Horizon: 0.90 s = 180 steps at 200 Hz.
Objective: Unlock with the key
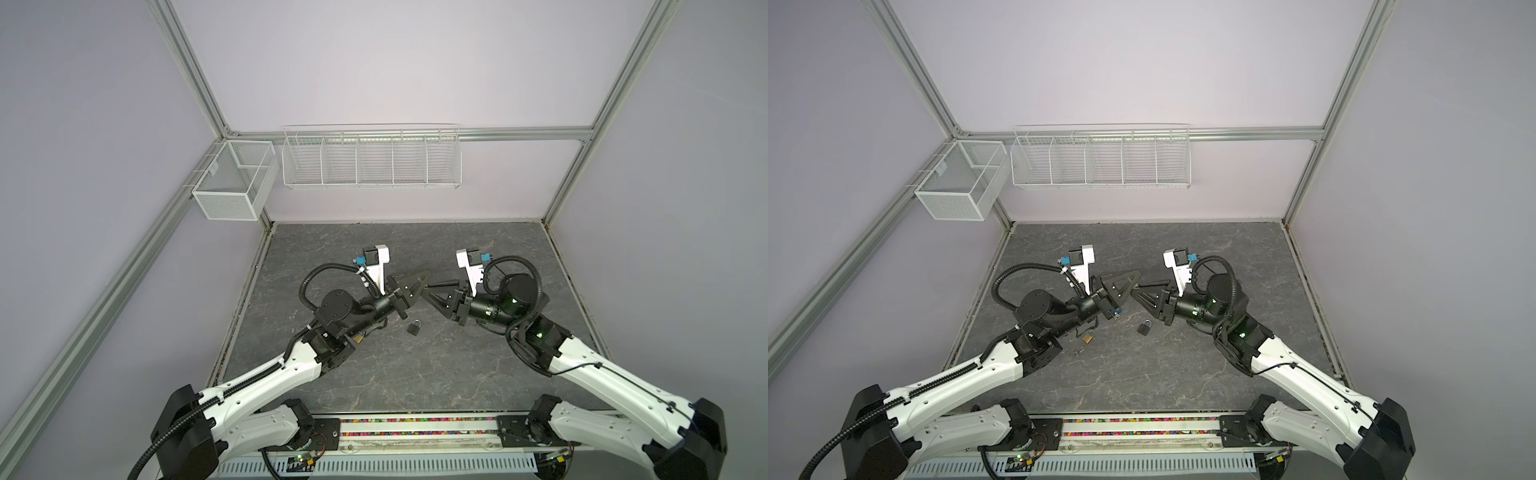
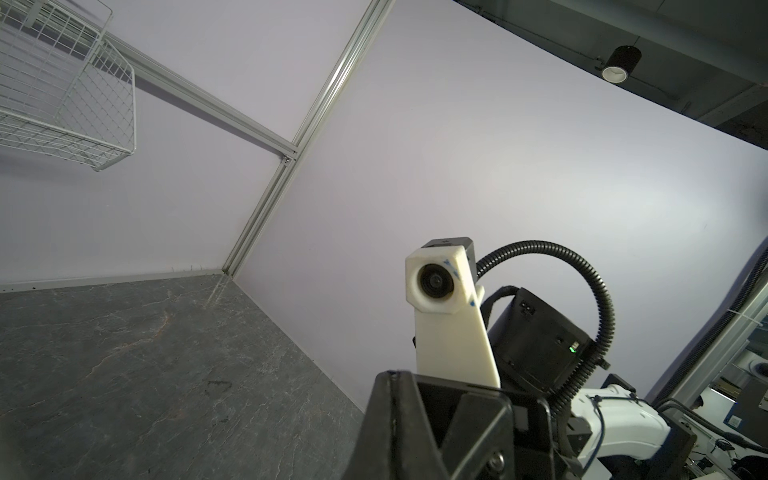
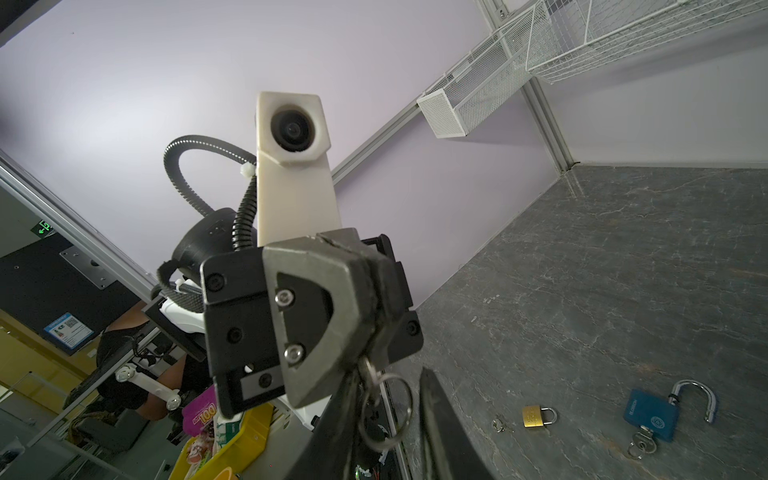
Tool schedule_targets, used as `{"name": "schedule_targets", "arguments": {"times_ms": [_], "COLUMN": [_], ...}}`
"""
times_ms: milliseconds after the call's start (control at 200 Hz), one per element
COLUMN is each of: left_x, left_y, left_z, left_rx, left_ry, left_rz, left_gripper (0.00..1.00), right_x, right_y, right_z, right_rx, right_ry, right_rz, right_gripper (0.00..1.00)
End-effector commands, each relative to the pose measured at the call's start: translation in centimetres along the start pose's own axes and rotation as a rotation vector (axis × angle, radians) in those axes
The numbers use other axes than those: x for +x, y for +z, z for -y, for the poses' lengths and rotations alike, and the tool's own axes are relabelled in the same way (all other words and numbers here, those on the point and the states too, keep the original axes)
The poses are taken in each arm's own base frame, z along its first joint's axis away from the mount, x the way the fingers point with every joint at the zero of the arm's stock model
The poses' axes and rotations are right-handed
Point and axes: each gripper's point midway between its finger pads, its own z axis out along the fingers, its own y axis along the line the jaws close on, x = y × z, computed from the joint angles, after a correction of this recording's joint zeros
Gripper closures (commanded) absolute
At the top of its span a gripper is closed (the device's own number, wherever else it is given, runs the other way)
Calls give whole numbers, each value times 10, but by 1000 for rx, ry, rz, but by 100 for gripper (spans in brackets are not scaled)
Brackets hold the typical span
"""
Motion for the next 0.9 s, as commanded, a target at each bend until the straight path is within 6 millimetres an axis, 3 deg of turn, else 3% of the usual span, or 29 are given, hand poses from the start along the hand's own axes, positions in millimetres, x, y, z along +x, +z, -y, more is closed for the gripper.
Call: {"name": "schedule_targets", "arguments": {"times_ms": [0,545,895], "left_x": [0,7,10], "left_y": [0,1,2], "left_z": [9,12,13], "left_rx": [33,59,63], "left_ry": [9,-13,-14], "left_rz": [-3,-37,-61], "left_gripper": [100,100,100], "right_x": [-19,-24,-23], "right_y": [-4,-6,-8], "right_z": [-17,-28,-29], "right_rx": [-42,-69,-64], "right_ry": [-57,-100,-113], "right_rz": [52,48,44], "right_gripper": [74,81,92]}}
